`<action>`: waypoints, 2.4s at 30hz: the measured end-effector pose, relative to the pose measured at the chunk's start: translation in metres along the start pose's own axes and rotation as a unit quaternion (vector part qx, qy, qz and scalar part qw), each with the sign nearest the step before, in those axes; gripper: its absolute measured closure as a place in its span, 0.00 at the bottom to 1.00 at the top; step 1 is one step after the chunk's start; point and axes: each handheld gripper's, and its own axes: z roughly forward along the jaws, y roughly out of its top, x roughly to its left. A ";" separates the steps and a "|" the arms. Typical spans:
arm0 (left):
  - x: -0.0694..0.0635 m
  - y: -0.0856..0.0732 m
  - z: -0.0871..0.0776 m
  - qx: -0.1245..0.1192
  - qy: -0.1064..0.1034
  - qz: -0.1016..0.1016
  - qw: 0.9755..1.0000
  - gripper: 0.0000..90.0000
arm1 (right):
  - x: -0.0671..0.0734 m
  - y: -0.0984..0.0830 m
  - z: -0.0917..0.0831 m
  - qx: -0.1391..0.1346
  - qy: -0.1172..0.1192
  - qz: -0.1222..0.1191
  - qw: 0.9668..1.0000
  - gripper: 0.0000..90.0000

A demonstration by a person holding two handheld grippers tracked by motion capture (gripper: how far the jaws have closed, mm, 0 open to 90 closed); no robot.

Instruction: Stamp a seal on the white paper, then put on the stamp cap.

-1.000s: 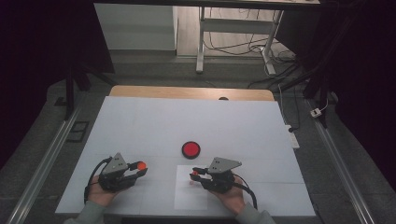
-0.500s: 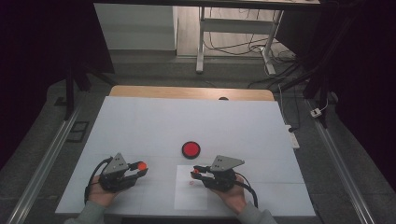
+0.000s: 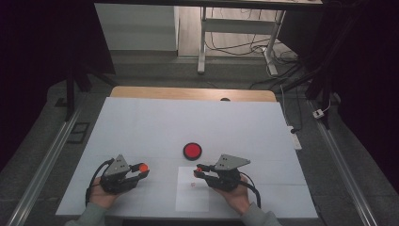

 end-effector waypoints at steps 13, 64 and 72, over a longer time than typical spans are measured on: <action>0.000 0.000 0.000 0.001 0.000 0.000 1.000 0.72 | -0.007 0.015 -0.020 -0.038 -0.017 0.006 0.999 0.80; -0.031 0.035 0.034 0.004 -0.051 0.053 0.997 0.72 | -0.010 0.021 -0.028 -0.050 -0.024 0.006 0.998 0.80; -0.035 0.043 0.041 0.002 -0.054 0.061 0.997 0.72 | -0.010 0.021 -0.028 -0.052 -0.024 0.006 0.998 0.80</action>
